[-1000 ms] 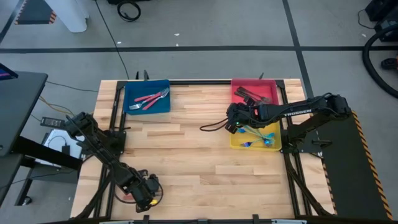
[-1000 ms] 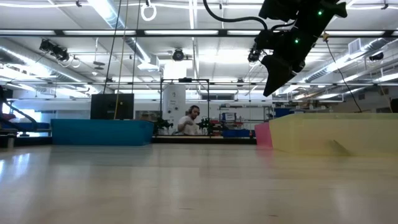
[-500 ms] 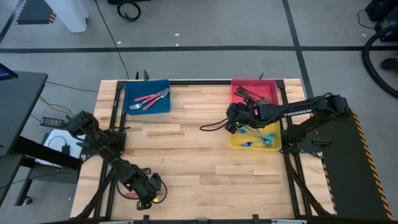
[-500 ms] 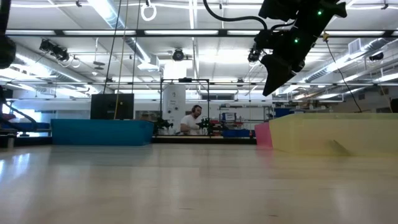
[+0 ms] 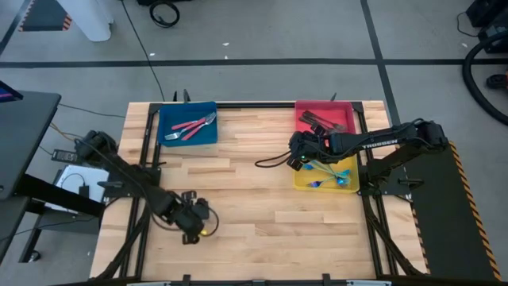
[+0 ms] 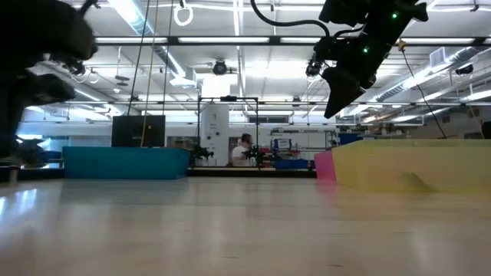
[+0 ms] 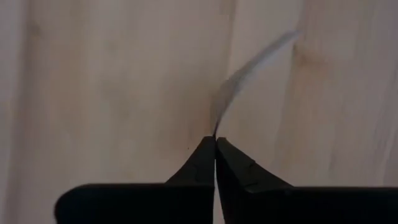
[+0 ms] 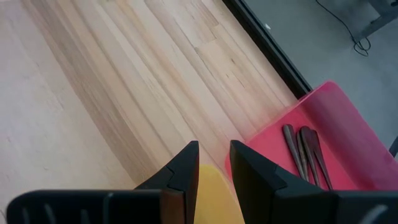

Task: Sort silverware by color (type)
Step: Put the pink fork into the blue bin

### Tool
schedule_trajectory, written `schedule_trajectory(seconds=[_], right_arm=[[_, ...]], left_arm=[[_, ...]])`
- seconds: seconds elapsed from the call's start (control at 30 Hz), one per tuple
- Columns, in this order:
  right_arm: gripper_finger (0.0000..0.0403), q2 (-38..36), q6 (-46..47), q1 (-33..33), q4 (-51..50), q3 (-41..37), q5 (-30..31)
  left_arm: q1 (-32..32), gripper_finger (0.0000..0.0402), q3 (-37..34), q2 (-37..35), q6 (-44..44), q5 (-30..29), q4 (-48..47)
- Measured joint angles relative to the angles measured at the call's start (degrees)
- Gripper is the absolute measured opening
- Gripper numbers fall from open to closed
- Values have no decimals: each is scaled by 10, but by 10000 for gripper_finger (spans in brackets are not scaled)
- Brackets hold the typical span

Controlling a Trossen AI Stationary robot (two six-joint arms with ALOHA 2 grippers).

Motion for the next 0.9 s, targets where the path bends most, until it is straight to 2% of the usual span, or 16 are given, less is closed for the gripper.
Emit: schedule_trajectory(seconds=[0.53, 0.67, 0.9], right_arm=[[99, 0, -3, 0, 0, 0, 0], [99, 0, 0, 0, 0, 0, 0], [99, 0, 1, 5, 0, 0, -2]], left_arm=[[199, 1, 2, -136, 249, -6, -121], [275, 1, 2, -157, 331, -13, -150], [427, 1, 19, -179, 426, -18, -144]])
